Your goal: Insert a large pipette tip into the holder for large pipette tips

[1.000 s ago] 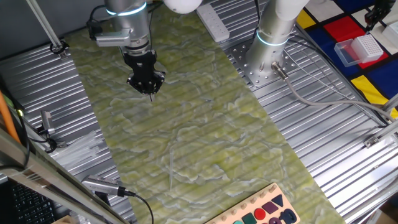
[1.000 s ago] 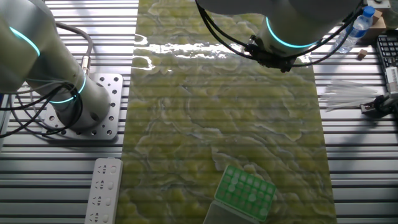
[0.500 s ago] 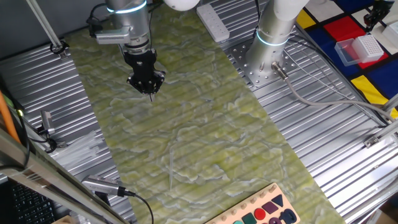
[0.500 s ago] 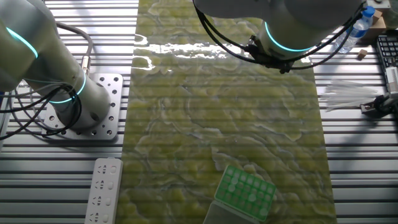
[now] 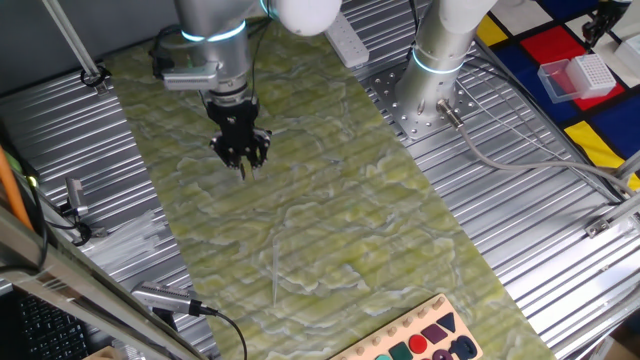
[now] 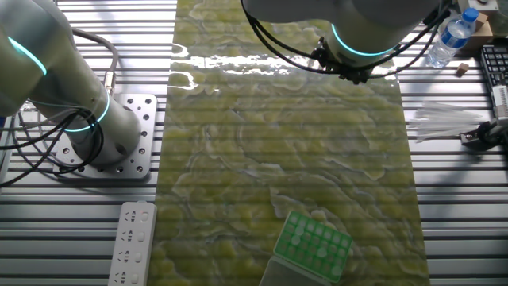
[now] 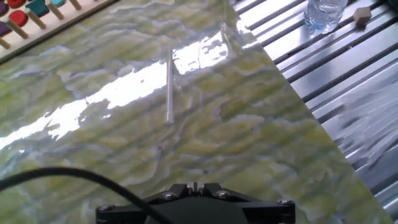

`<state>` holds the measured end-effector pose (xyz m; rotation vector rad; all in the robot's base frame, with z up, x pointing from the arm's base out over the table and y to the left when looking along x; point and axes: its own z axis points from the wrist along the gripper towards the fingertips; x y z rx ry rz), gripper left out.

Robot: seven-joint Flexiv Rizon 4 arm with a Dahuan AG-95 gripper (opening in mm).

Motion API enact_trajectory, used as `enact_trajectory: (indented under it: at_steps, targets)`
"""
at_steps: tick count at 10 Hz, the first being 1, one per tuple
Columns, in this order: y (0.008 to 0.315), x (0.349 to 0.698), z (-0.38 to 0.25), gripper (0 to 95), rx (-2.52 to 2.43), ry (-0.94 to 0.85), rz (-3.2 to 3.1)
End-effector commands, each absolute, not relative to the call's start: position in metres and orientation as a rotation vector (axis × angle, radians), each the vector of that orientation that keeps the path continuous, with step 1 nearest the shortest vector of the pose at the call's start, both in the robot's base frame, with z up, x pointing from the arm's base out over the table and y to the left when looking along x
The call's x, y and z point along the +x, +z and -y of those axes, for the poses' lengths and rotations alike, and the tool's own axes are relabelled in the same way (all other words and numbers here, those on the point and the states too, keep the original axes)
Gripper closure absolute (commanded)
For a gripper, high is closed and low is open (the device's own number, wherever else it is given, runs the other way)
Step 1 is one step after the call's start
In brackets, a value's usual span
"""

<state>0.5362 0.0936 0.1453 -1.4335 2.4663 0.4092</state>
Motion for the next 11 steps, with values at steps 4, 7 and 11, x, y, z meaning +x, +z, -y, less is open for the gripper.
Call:
enact_trajectory:
  at_steps: [4,7,11]
  targets:
    - [0.125,0.534,-0.126,76.0,-1.419,0.411,-2.475]
    - [0.123,0.534,-0.13,76.0,-1.432,0.411,-2.469]
    - [0.123,0.534,-0.13,76.0,-1.376,0.407,-2.561]
